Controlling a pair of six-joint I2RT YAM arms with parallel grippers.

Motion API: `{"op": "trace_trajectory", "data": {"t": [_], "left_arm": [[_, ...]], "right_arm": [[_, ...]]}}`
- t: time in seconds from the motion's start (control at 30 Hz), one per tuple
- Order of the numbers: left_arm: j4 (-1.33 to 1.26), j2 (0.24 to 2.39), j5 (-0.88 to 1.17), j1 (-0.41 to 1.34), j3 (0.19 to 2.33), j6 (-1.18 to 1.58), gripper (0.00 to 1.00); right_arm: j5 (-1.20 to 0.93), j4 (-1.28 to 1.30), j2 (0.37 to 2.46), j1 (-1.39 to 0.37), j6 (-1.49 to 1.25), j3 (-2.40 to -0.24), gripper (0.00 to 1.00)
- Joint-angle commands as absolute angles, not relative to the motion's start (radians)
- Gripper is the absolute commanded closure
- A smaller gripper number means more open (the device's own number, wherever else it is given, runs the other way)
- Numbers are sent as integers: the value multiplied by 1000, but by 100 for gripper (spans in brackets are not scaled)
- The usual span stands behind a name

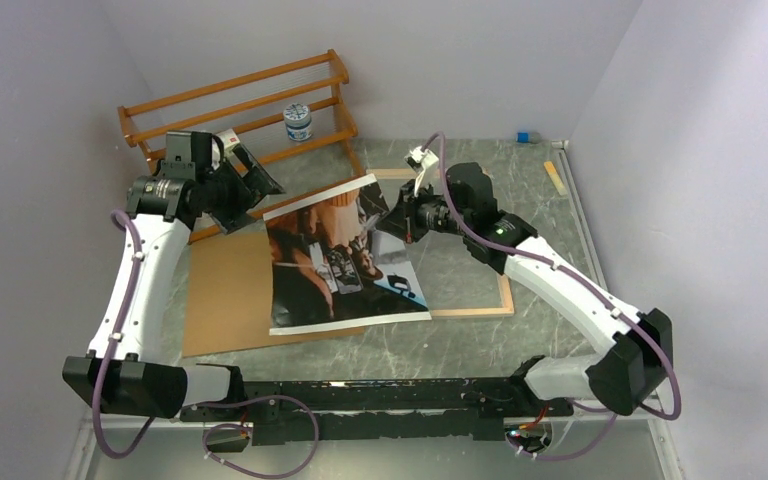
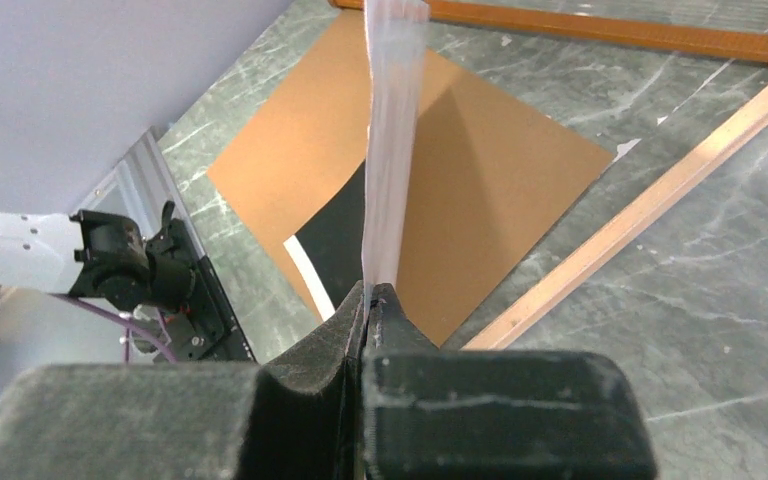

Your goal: Put the photo into the frame

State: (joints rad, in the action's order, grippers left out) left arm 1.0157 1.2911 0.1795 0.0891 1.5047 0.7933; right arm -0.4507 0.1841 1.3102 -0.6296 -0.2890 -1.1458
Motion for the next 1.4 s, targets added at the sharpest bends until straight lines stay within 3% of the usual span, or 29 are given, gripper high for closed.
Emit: {"op": "trace_trajectory", "data": {"t": [0.0, 0.2, 0.67, 0.83, 0.93, 1.13, 1.3, 1.37], "left_arm": [[982, 1269, 315, 80, 1505, 912, 6], [879, 1267, 511, 78, 1372, 1082, 6], [654, 1266, 632, 72, 1205, 1435, 6], [632, 1252, 712, 73, 1151, 1487, 24], [618, 1238, 762, 75, 1112, 1512, 26], [599, 1235, 819, 75, 1050, 1518, 21], [531, 1221, 847, 77, 1002, 1551, 37], [526, 1222, 856, 77, 996, 1550, 38]], "right_arm": [[-489, 191, 1228, -644, -219, -1130, 100], [-540, 228, 1173, -650, -173, -1128, 100], [-538, 338, 1104, -702, 29, -1139, 100], [-507, 327, 1098, -711, 67, -1135, 100], [-499, 330, 1099, -712, 85, -1148, 100], [-476, 326, 1083, -714, 129, -1155, 100], [-474, 322, 1079, -714, 134, -1158, 100], [-473, 310, 1071, -714, 126, -1152, 100]]}}
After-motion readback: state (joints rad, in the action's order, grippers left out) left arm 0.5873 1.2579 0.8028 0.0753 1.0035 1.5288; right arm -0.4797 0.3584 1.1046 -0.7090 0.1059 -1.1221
